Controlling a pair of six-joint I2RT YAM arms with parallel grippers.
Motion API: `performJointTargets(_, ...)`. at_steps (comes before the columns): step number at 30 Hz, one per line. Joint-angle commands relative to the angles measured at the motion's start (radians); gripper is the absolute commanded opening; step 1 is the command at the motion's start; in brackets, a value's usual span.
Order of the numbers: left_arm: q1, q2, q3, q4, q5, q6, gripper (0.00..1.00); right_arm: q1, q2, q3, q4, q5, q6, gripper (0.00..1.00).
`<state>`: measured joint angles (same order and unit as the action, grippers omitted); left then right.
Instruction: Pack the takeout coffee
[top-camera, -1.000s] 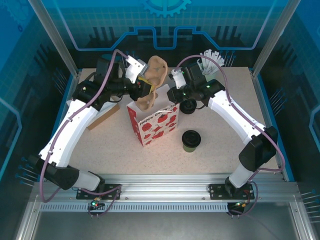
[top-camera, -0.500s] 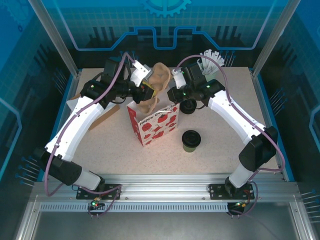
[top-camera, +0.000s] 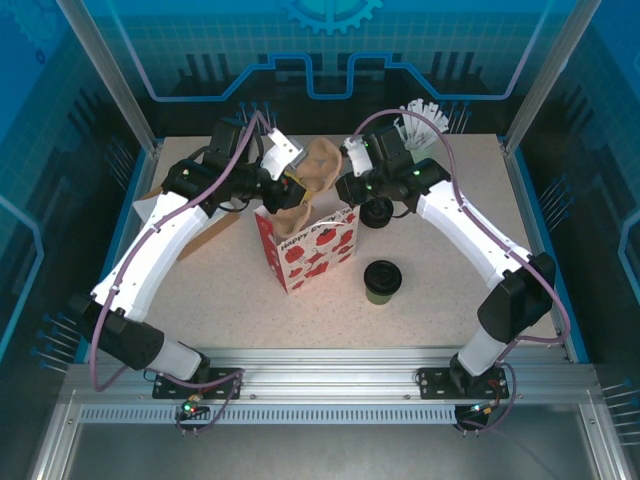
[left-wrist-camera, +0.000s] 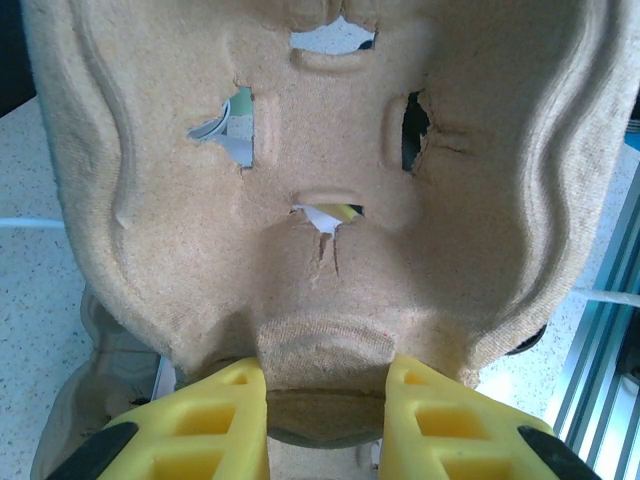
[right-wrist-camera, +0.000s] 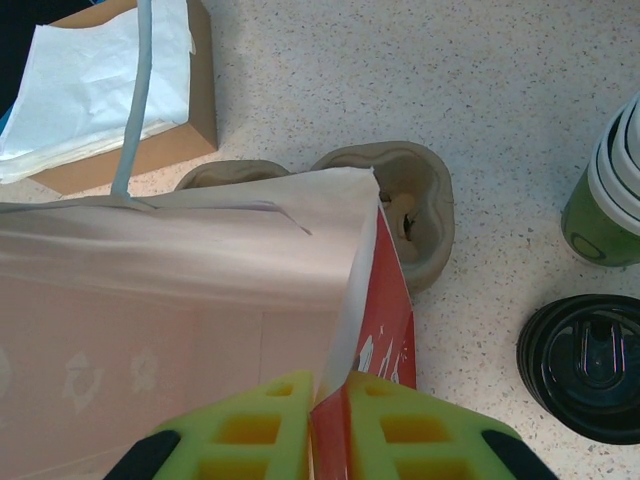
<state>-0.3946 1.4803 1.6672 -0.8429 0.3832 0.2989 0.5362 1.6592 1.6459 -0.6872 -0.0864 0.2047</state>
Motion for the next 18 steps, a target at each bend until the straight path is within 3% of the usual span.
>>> performJointTargets(1,0.008,0.007,-0.002,-0.053,0.005,0.043,0.26,-0.016,-0.029,0.014,0.017,-0.021,0.022,0.16)
performJointTargets(18,-0.025,0.064,0.028,-0.148,-0.081,0.085,0.26,-0.053,-0.029,0.006,0.029,-0.045,0.055,0.17)
